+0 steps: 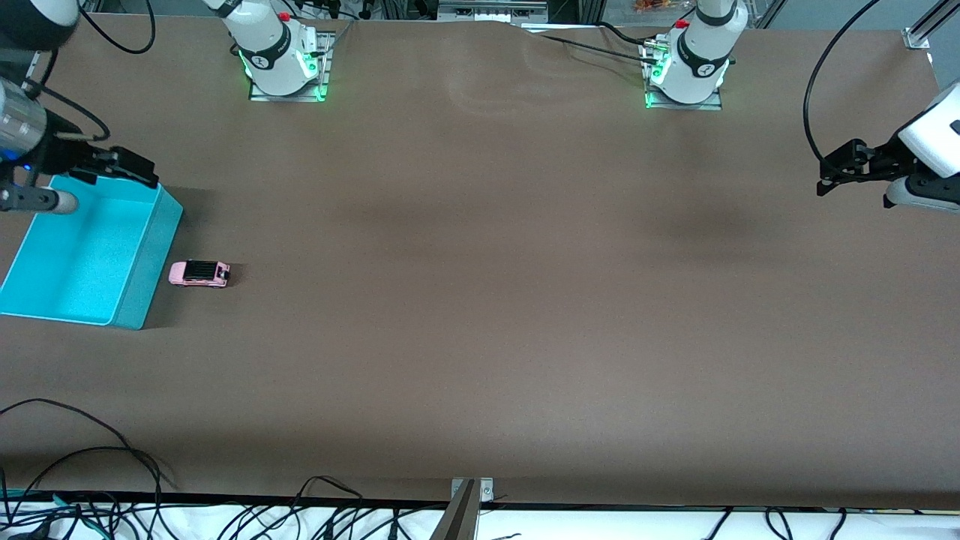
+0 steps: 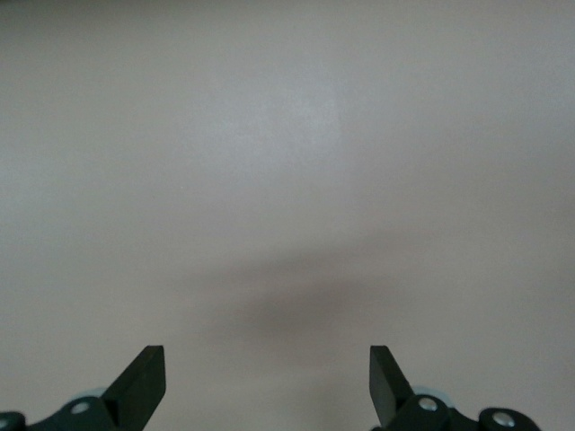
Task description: Wind and store pink jeep toy
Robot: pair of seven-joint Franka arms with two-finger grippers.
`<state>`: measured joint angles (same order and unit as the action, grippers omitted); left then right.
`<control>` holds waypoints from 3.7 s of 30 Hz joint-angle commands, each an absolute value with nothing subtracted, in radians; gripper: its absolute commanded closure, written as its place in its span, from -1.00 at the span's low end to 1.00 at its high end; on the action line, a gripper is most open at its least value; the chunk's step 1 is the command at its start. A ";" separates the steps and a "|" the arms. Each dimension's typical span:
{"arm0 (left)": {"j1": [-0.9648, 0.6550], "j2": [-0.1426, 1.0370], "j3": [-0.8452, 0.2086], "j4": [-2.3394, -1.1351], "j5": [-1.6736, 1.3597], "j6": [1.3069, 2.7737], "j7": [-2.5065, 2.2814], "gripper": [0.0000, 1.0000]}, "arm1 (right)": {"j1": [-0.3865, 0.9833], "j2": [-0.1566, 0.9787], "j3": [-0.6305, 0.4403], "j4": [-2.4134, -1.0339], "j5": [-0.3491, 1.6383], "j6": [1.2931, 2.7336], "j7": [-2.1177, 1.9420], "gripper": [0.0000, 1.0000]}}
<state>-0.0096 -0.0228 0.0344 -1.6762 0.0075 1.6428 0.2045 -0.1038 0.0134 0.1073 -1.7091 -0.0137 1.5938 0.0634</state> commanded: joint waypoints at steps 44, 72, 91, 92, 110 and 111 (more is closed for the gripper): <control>0.014 0.011 0.037 -1.583 -0.002 1.618 0.199 -1.00 | -0.109 0.158 0.006 -2.253 -0.064 2.331 0.282 -1.00; 0.012 0.011 0.037 -1.583 -0.002 1.618 0.199 -1.00 | -0.109 0.296 -0.021 -2.269 -0.060 2.681 1.328 -1.00; 0.012 0.011 0.037 -1.583 -0.002 1.618 0.199 -1.00 | -0.109 0.382 -0.040 -2.269 -0.074 2.724 1.387 -1.00; 0.012 0.011 0.037 -1.583 -0.002 1.618 0.199 -1.00 | -0.109 0.382 -0.040 -2.269 -0.075 2.724 1.385 -1.00; 0.012 0.011 0.037 -1.583 -0.002 1.618 0.199 -1.00 | -0.104 0.318 -0.031 -2.263 -0.090 2.717 1.367 1.00; 0.012 0.011 0.037 -1.583 -0.002 1.618 0.199 -1.00 | -0.104 0.311 -0.029 -2.263 -0.091 2.715 1.365 1.00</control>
<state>0.0076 -0.0047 0.0387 -1.6183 0.0075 1.6427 0.2037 -0.1059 0.3614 -0.0355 -2.2527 -0.0652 2.7173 1.3647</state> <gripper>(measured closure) 0.000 0.489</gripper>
